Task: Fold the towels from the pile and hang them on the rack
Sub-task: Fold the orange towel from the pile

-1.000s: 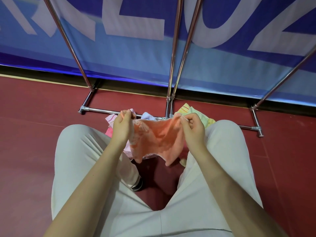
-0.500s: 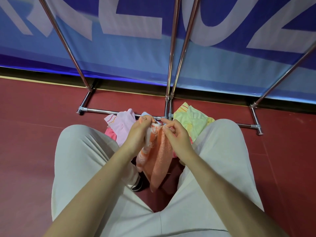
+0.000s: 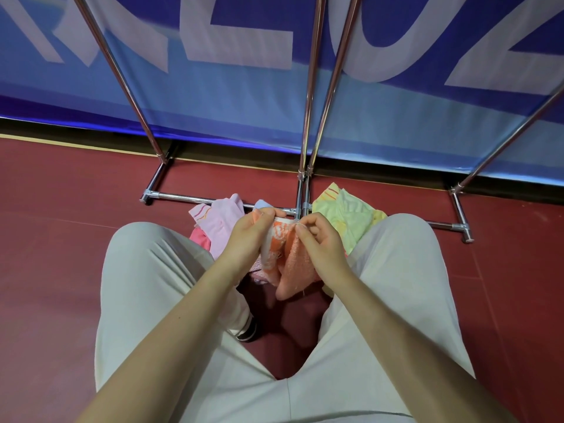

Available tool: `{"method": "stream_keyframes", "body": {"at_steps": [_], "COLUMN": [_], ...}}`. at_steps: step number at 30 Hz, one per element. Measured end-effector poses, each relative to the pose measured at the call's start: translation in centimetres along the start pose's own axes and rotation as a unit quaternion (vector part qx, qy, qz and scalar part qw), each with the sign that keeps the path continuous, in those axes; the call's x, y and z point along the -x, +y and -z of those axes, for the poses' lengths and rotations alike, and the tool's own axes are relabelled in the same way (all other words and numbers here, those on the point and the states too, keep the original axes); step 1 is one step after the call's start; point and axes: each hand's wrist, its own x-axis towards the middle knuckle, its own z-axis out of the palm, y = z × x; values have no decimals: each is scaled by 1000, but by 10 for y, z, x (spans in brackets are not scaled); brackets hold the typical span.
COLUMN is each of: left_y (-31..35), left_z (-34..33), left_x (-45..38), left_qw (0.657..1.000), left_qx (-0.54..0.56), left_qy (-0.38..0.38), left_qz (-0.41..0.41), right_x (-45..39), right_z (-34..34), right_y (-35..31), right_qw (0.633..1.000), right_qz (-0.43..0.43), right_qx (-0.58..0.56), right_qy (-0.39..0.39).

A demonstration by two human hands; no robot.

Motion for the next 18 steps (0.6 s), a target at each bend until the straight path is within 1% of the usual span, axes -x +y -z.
{"method": "stream_keyframes", "body": {"at_steps": [4, 6, 9, 13, 18], "left_y": [0, 0, 0, -8, -6], "left_z": [-4, -5, -5, 3, 6], "left_x": [-1, -2, -1, -6, -6], "left_qw": [1000, 997, 995, 997, 1000], "left_qx": [-14, -56, -88, -72, -25], "left_qy": [22, 35, 25, -6, -9], "left_qz": [-8, -30, -40, 6, 8], "right_x": [2, 4, 4, 1, -2], "right_z": [-2, -3, -1, 3, 9], "right_y": [-1, -1, -3, -1, -2], "right_qw": [1000, 999, 998, 994, 990], "right_qz": [8, 10, 20, 36, 44], "right_qx": [15, 12, 15, 37, 49], "right_qy": [23, 38, 65, 99, 121]}}
